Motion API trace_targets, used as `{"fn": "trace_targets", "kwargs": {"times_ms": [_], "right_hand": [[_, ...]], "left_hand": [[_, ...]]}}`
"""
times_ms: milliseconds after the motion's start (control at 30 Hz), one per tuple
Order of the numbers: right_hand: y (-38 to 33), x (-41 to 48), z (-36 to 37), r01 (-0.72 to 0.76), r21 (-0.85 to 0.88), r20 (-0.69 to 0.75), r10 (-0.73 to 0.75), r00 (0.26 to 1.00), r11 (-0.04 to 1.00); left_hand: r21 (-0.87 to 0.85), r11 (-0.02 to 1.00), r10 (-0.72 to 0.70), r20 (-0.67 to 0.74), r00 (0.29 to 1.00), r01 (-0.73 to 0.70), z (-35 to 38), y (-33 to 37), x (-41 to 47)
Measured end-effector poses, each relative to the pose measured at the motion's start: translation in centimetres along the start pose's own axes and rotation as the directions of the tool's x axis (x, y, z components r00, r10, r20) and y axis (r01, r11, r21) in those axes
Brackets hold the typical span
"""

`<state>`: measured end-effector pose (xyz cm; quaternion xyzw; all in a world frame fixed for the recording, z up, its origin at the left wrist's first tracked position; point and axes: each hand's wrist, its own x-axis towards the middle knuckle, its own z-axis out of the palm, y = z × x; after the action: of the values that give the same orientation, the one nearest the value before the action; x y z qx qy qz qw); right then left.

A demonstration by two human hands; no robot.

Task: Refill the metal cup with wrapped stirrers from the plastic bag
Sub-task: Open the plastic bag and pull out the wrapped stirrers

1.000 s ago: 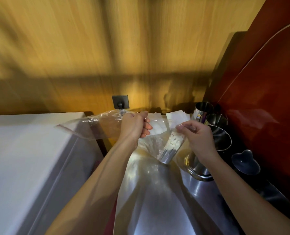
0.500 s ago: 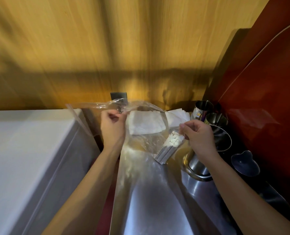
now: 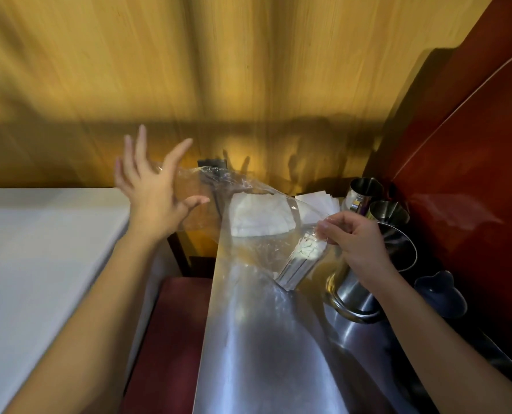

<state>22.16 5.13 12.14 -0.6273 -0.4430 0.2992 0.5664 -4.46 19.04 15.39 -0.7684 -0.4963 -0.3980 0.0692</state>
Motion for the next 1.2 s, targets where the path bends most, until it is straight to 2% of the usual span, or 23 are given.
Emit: {"fn": "trace_targets", "kwargs": {"times_ms": [67,133,233,300,367,433,500,567,667,767,867,1000,1100,1200], "right_hand": [[0.0,0.3,0.0,0.01,-0.016,0.019,-0.01,1.0,1.0],[0.0,0.5,0.0,0.012,-0.03,0.029,-0.011,1.0,0.999],[0.0,0.7,-0.2,0.032,-0.063,0.047,-0.029,0.998,0.997],[0.0,0.7,-0.7,0.048,-0.072,0.024,-0.046,0.999,0.996],[-0.3,0.9,-1.2,0.069,-0.049,-0.042,-0.071,0.997,0.996],[-1.1,1.4,-1.4,0.112,-0.02,-0.115,-0.114,0.987,0.993],[-2.0,2.1,-1.2,0.142,-0.013,-0.155,-0.143,0.978,0.99],[-2.3,2.7,-0.3,0.113,-0.054,-0.14,-0.119,0.983,0.992],[-1.2,2.6,1.2,0.048,-0.211,-0.064,-0.063,0.996,0.976],[0.0,2.2,2.1,0.026,-0.21,-0.072,-0.042,0.996,0.977],[1.0,1.6,2.3,0.0,-0.188,-0.123,-0.023,0.992,0.982],[1.8,0.8,2.5,0.012,-0.19,-0.079,-0.028,0.996,0.982],[1.6,0.8,2.5,0.082,-0.154,-0.138,-0.103,0.985,0.985],[1.2,0.6,2.8,0.181,-0.092,-0.238,-0.198,0.951,0.979]], "left_hand": [[0.158,0.975,0.145,0.067,0.987,-0.154,-0.1,0.8,0.6],[0.204,0.964,0.144,0.143,0.979,-0.172,0.1,1.3,1.0],[0.168,0.977,0.07,0.339,0.938,-0.133,-0.1,1.1,2.1],[0.081,0.982,0.115,0.455,0.883,-0.169,-0.8,1.1,2.6],[-0.11,0.99,0.129,0.533,0.836,-0.083,-1.7,0.9,3.0],[-0.257,0.964,0.1,0.582,0.807,0.065,-2.5,0.6,3.3],[-0.318,0.936,0.101,0.646,0.756,0.147,-2.9,0.4,3.6],[-0.284,0.948,0.101,0.699,0.708,0.145,-2.7,0.3,3.4],[-0.182,0.982,0.089,0.684,0.724,0.052,-1.7,0.5,2.3],[-0.153,0.987,0.142,0.671,0.728,-0.052,-0.7,1.2,1.3],[-0.137,0.99,0.116,0.643,0.757,-0.035,-0.3,1.1,0.6],[-0.147,0.987,0.141,0.576,0.805,-0.068,0.2,0.2,0.1],[-0.141,0.987,0.139,0.564,0.814,-0.071,0.4,-0.3,-0.1],[-0.166,0.986,0.103,0.554,0.826,-0.012,0.1,-1.4,-0.4]]}}
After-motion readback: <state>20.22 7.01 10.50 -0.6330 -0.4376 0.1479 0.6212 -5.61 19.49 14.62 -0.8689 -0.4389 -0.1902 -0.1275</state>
